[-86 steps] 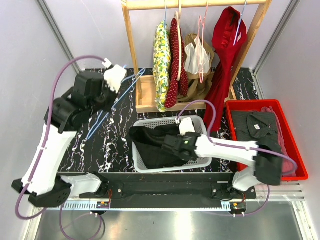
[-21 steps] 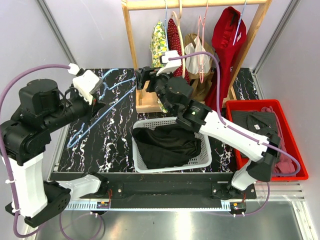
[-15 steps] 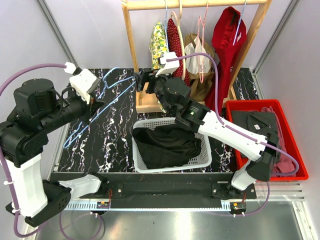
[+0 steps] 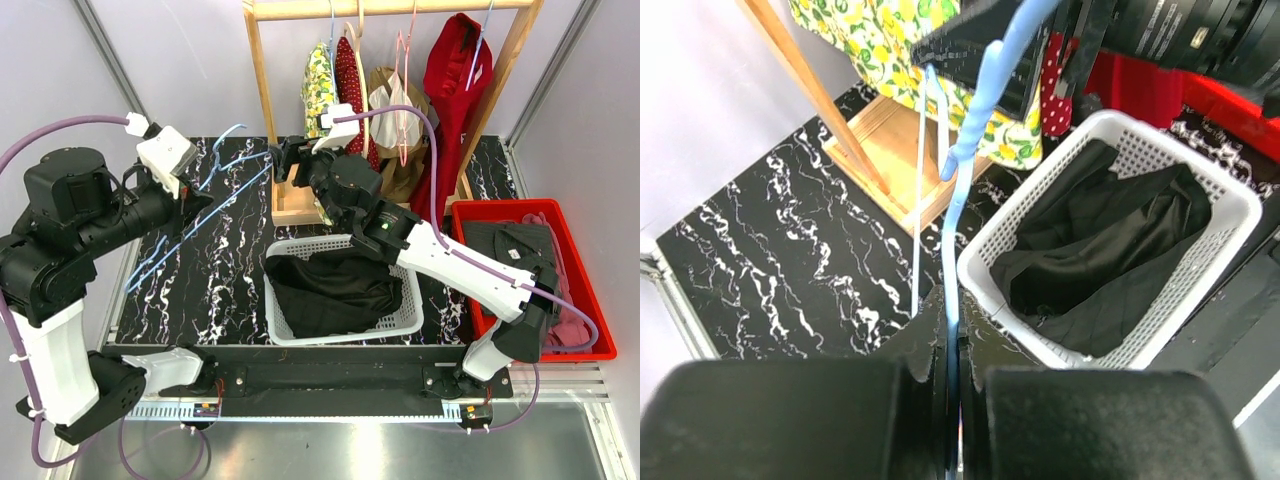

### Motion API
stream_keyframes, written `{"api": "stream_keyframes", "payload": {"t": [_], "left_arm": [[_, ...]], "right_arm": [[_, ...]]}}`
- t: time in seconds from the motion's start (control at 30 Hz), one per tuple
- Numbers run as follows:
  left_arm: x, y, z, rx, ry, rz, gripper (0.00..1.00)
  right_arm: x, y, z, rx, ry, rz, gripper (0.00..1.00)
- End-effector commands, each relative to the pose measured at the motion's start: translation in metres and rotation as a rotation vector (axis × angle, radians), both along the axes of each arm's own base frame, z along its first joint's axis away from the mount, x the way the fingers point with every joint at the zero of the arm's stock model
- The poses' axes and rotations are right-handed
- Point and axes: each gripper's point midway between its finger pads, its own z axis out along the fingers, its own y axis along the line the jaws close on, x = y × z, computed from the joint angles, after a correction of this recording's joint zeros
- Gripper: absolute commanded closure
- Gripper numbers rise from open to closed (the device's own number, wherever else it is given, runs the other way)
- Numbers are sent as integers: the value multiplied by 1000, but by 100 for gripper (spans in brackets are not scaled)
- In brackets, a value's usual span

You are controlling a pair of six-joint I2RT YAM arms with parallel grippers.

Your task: Remove the skirt from the hanger

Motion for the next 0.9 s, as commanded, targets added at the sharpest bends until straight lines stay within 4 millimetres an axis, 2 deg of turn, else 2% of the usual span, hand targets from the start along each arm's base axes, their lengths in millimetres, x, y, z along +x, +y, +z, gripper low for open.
{"api": "stream_keyframes", "payload": {"t": [0.0,0.03,0.07,0.1,0.17,0.2,0.23,0.27,0.3,0.33,0.37,0.4,0.43,0.47,0.5,0.57,0.6,0.63,0.67,0.7,0.73,0.87], "left_arm": [[3,-13,37,-106,-100,-36,100],[10,-15,40,-116,-108,-27,100],[20,-16,39,-112,-109,-9,100],[27,-17,40,-120,-114,10,100],[56,-15,38,-118,-140,93,100],[67,-15,36,-116,-137,122,100],[79,-11,40,-116,-155,168,100],[98,-16,31,-98,-129,192,100],[107,-17,31,-106,-121,216,100],[125,-21,28,-106,-114,238,100],[133,-23,26,-108,-109,246,100],[140,-26,32,-131,-122,250,100],[152,-32,26,-127,-107,254,100],[158,-34,27,-132,-109,254,100],[162,-35,35,-151,-126,258,100],[181,-40,31,-147,-114,272,100],[184,-39,40,-171,-130,284,100],[198,-40,34,-173,-112,294,100],[203,-39,36,-183,-111,302,100],[205,-38,47,-211,-136,309,100],[214,-36,46,-215,-137,322,100],[226,-35,55,-253,-168,330,100]], "right_arm": [[2,-10,-4,-28,7,-19,22],[3,-14,0,-37,-4,-35,20],[3,-17,4,-40,-12,-49,15],[2,-25,17,-25,-28,-72,10],[2,-43,33,-22,-55,-130,1],[-3,-55,46,-4,-74,-145,0],[-6,-65,52,3,-84,-166,0],[-8,-71,52,12,-92,-178,0],[-17,-88,67,50,-113,-188,0],[-21,-96,71,70,-120,-191,0],[-24,-100,67,71,-119,-191,0],[-34,-110,77,106,-132,-175,0],[-37,-115,78,117,-136,-170,0],[-39,-115,71,108,-128,-162,0],[-47,-124,78,136,-139,-148,0],[-57,-133,79,156,-146,-125,0],[-61,-134,79,164,-148,-105,1],[-64,-136,79,170,-147,-94,0],[-68,-141,78,176,-146,-88,0],[-71,-140,76,184,-141,-72,0],[-73,-141,74,181,-136,-67,1],[-76,-143,60,175,-111,-57,1]]}}
